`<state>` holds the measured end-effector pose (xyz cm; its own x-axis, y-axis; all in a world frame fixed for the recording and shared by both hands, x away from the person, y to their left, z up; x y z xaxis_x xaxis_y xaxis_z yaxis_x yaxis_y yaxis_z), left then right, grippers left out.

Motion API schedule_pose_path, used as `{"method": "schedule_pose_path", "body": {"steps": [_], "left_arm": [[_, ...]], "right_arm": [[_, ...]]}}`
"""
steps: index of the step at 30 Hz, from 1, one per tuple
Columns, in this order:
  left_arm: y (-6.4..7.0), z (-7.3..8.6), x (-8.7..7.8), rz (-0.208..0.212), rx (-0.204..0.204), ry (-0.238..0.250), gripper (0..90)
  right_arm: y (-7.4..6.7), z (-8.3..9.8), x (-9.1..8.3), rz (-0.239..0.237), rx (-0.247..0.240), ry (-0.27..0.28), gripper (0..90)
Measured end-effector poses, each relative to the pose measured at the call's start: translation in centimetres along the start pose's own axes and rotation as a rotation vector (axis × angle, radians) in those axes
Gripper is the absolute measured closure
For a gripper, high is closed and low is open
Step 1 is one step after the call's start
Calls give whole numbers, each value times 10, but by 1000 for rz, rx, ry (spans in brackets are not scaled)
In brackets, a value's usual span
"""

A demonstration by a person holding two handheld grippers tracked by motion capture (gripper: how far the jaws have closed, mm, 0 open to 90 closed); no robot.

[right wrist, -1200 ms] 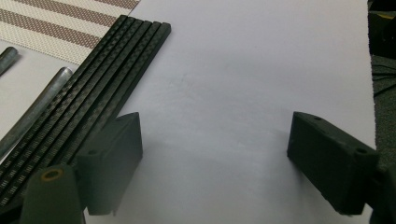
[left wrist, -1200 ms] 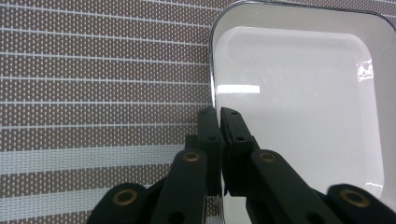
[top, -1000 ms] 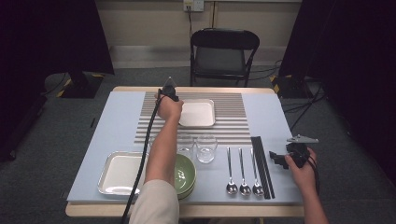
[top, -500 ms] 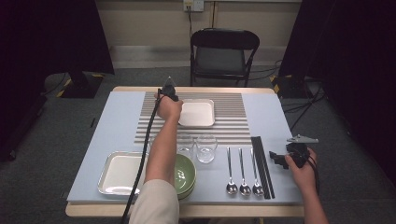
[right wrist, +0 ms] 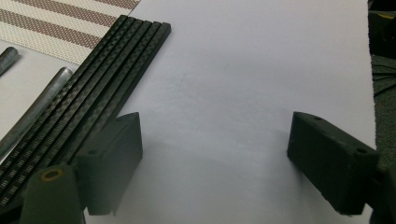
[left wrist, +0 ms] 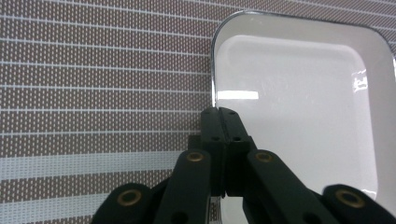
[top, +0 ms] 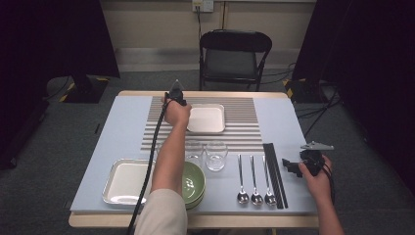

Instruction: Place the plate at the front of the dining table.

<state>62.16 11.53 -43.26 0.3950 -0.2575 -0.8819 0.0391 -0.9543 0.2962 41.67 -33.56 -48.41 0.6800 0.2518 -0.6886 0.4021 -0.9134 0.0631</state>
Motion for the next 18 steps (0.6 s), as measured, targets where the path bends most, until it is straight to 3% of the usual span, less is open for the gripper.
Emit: {"method": "schedule_pose_path", "body": {"steps": [6,11,18], "left_arm": [[-1,0,-11,20,1,52,832],[-2,1,-19,34,13,65,788],[-15,4,-37,50,1,95,748]], "right_arm": [[0,0,0,-4,2,0,169],[0,0,0,-3,1,0,170],[0,0,0,-2,0,0,169]]}}
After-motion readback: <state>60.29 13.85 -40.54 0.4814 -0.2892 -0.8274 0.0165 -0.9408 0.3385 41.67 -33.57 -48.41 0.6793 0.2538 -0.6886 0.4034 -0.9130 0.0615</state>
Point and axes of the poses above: each handheld gripper's, and its own axes: x roughly forward along the jaws, z roughly out of its underside, y roughly to its right, the point moved 1 cm from there along x, roughly forward along the jaws, and after that the axes turned 4 degrees about -x, right-handed, at the moved point
